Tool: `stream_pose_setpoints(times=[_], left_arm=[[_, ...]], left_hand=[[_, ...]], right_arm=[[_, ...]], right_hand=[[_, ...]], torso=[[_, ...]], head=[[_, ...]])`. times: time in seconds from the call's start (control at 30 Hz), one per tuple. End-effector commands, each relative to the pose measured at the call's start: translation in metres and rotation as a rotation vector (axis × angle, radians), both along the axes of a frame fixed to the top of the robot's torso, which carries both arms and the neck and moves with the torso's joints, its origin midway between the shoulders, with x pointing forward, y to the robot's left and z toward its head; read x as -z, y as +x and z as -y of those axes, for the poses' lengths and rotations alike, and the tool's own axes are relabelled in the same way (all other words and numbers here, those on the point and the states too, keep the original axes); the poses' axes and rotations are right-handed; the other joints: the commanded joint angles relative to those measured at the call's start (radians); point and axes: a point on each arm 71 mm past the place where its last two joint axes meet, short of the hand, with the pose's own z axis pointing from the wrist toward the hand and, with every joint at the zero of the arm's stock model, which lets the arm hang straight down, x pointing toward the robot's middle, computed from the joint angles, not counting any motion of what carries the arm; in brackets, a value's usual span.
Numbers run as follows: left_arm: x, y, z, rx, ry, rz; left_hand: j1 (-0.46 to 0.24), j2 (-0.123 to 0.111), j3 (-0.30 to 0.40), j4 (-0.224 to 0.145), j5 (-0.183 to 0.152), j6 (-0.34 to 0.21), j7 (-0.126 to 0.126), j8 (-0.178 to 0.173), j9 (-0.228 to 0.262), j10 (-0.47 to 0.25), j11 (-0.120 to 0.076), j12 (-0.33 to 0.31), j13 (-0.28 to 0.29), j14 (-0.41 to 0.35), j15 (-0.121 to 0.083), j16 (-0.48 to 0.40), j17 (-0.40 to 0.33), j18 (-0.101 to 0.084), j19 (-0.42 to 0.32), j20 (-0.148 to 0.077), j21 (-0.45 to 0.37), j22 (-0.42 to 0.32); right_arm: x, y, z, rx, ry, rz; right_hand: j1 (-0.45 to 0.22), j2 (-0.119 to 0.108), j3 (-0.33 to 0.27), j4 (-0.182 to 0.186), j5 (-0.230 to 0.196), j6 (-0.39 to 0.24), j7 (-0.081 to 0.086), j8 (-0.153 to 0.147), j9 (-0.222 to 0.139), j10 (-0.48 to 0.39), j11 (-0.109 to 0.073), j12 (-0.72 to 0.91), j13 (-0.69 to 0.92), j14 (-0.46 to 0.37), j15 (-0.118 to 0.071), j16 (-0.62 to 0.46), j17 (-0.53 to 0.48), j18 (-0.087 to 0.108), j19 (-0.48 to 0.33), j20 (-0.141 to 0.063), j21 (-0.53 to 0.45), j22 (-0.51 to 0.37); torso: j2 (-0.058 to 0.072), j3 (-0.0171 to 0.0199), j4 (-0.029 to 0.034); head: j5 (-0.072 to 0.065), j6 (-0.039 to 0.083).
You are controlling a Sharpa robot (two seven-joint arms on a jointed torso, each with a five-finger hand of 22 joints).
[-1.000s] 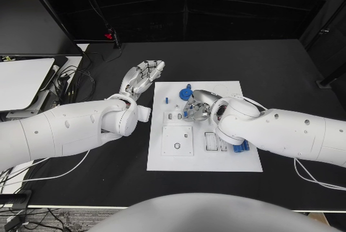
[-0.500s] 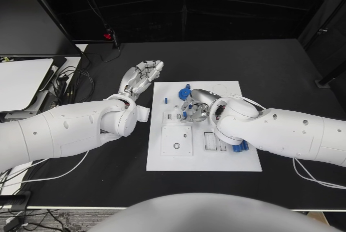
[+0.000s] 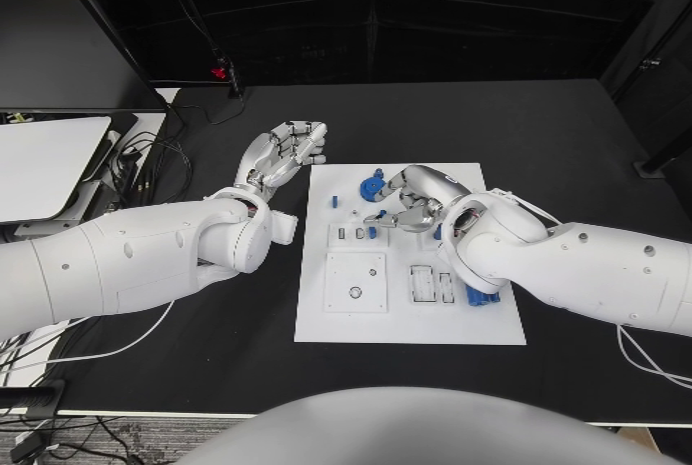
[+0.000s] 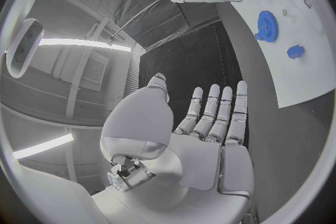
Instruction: Assemble the parts on the task board
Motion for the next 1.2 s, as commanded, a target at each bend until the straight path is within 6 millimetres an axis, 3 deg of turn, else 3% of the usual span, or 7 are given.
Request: stream_pose_setpoints(times=[0.03,0.37,0.47,0.67,0.73,0.9,1.2], left_arm=[[-0.021,-0.006,0.0,0.046,0.099,0.263],[-0.042,-0.003,-0.006,0.184,0.462,0.245],[-0.046,-0.003,-0.006,0.202,0.529,0.224],[-0.05,-0.001,-0.004,0.236,0.595,0.148],[-0.051,0.001,-0.003,0.248,0.61,0.119],[-0.053,0.004,0.003,0.307,0.664,0.009],[-0.04,0.01,0.025,0.484,0.846,-0.288]], left_hand=[[-0.015,0.0,-0.017,0.0,0.006,0.011,0.131,-0.013,-0.002,0.073,-0.014,0.03,0.006,0.092,-0.021,0.032,0.011,0.03,0.059,-0.002,0.043,0.017],[-0.04,0.003,-0.071,-0.001,-0.032,0.102,0.037,-0.089,-0.002,0.611,-0.135,0.182,0.13,0.644,-0.174,0.206,0.138,0.075,0.376,-0.093,0.299,0.139],[-0.039,-0.014,-0.067,-0.001,-0.033,0.121,0.02,-0.107,-0.001,0.718,-0.155,0.272,0.24,0.733,-0.201,0.28,0.196,0.072,0.42,-0.126,0.389,0.204],[-0.052,-0.028,-0.044,-0.002,-0.036,0.178,0.002,-0.141,-0.003,1.093,-0.176,0.769,1.332,1.147,-0.227,0.613,1.084,0.018,0.644,-0.168,0.803,0.62],[-0.057,-0.026,-0.044,-0.003,-0.04,0.206,0.005,-0.15,-0.001,1.141,-0.17,0.817,1.493,1.286,-0.226,0.678,1.448,-0.023,0.779,-0.167,0.975,0.828],[-0.071,-0.036,-0.042,-0.001,-0.05,0.27,0.022,-0.173,0.007,1.143,-0.143,0.819,1.501,1.306,-0.189,0.685,1.501,-0.102,1.055,-0.135,1.222,1.165],[-0.092,-0.045,-0.013,0.0,-0.077,0.33,0.008,-0.126,0.043,1.143,-0.155,0.819,1.501,1.306,-0.196,0.685,1.501,-0.109,1.081,-0.133,1.235,1.187]], right_arm=[[-0.016,-0.001,0.01,-0.021,0.21,0.061],[-0.028,0.0,0.065,0.009,0.617,-0.204],[-0.028,0.0,0.077,0.026,0.712,-0.272],[-0.028,-0.002,0.096,0.05,0.873,-0.354],[-0.029,-0.003,0.1,0.055,0.913,-0.361],[-0.03,-0.003,0.11,0.078,0.99,-0.367],[-0.031,-0.002,0.114,0.086,1.051,-0.36]], right_hand=[[-0.041,0.047,-0.014,-0.003,-0.007,0.0,-0.008,0.006,0.001,0.106,-0.005,0.003,0.263,0.106,0.008,0.002,0.263,-0.006,0.1,0.002,-0.002,0.261],[-0.062,0.185,-0.11,-0.004,-0.026,-0.085,-0.021,0.001,0.0,0.099,-0.036,-0.003,0.259,0.106,-0.017,0.002,0.263,0.083,-0.184,-0.018,-0.314,0.114],[-0.081,0.202,-0.152,-0.003,-0.027,-0.107,-0.033,0.002,0.0,-0.179,-0.042,-0.23,0.09,0.037,-0.023,-0.056,0.195,0.112,-0.297,-0.024,-0.444,0.054],[-0.174,0.238,-0.256,-0.009,-0.024,-0.199,-0.042,0.009,0.001,-0.61,-0.038,-0.659,-0.236,-0.259,-0.011,-0.328,-0.074,0.166,-0.584,-0.02,-0.792,-0.101],[-0.177,0.248,-0.274,-0.005,-0.025,-0.215,-0.049,0.019,0.003,-0.636,-0.028,-0.696,-0.276,-0.381,-0.001,-0.44,-0.18,0.165,-0.607,-0.015,-0.828,-0.118],[-0.18,0.275,-0.302,0.0,-0.024,-0.234,-0.048,0.051,0.008,-0.634,-0.017,-0.72,-0.343,-0.454,0.006,-0.521,-0.279,0.168,-0.633,-0.001,-0.873,-0.148],[-0.211,0.295,-0.338,-0.002,-0.024,-0.239,-0.035,0.086,0.01,-0.645,-0.01,-0.726,-0.394,-0.472,0.012,-0.533,-0.324,0.171,-0.631,0.008,-0.886,-0.165]], torso=[[-0.001,0.0015,0.0021],[-0.007,0.0028,-0.0046],[-0.006,0.004,-0.0061],[-0.006,0.0037,-0.0049],[-0.006,0.004,-0.0063],[-0.005,0.0042,-0.0039],[-0.002,0.0011,-0.0033]], head=[[0.006,0.0],[0.011,0.0],[0.011,0.0],[0.002,0.0],[0.001,0.0],[-0.007,0.0],[-0.005,0.005]])
